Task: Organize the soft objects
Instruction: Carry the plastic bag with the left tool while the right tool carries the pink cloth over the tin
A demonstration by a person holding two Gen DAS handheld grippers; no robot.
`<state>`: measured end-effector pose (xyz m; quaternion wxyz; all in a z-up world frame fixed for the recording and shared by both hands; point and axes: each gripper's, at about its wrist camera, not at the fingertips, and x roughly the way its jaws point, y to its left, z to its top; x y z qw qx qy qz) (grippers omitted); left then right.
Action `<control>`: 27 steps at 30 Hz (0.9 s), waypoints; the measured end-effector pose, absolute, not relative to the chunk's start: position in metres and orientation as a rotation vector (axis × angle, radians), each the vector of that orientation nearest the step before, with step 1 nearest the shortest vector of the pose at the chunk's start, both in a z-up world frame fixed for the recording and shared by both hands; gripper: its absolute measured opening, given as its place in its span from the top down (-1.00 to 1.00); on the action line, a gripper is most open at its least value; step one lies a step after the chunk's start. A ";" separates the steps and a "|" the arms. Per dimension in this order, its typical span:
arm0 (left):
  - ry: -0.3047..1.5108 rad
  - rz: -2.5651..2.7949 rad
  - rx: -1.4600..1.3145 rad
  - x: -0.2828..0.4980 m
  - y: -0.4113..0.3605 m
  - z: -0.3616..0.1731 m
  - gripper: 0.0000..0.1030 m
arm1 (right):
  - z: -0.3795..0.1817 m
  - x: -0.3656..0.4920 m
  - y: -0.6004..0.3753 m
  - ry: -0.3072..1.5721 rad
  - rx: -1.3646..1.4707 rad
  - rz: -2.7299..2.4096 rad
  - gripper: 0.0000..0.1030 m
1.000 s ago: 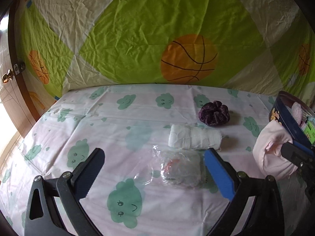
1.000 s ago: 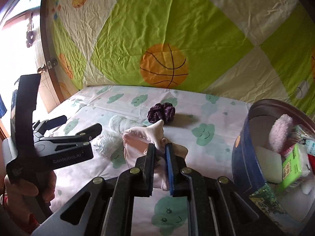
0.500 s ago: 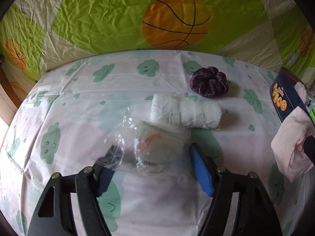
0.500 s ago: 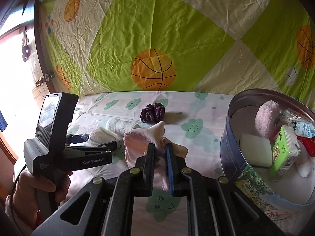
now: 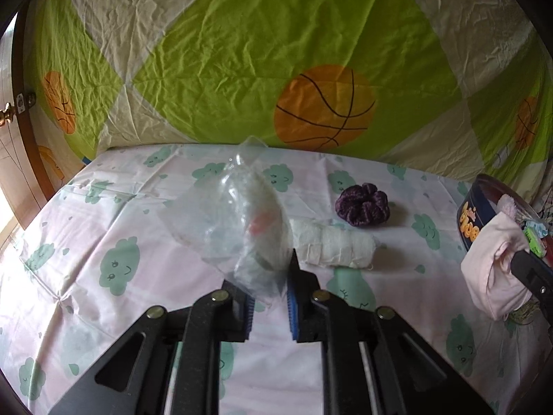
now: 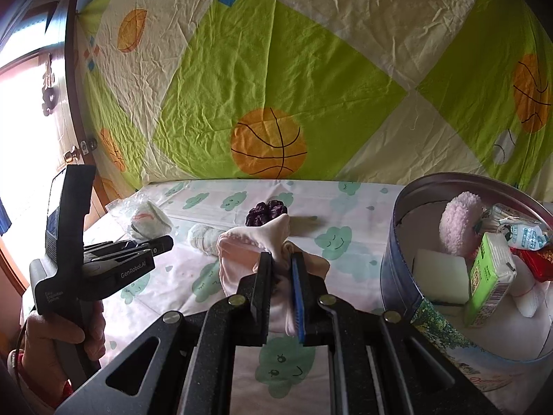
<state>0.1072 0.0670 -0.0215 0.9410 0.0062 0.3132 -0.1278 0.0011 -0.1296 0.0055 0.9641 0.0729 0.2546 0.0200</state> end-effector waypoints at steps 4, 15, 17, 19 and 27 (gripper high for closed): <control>0.557 -0.270 -0.061 0.097 0.072 -0.012 0.74 | 0.017 -0.011 -0.132 0.432 0.151 0.032 0.76; 0.522 -0.177 -0.042 0.075 0.048 -0.010 0.74 | 0.033 -0.026 -0.145 0.348 0.159 -0.006 0.76; 0.516 -0.175 -0.033 0.070 0.041 -0.010 0.74 | 0.033 -0.029 -0.148 0.344 0.156 -0.012 0.76; 0.511 -0.173 -0.019 0.066 0.035 -0.010 0.74 | 0.033 -0.032 -0.150 0.341 0.158 -0.017 0.76; 0.492 -0.177 0.011 0.050 0.009 -0.006 0.74 | 0.034 -0.044 -0.166 0.324 0.164 -0.045 0.76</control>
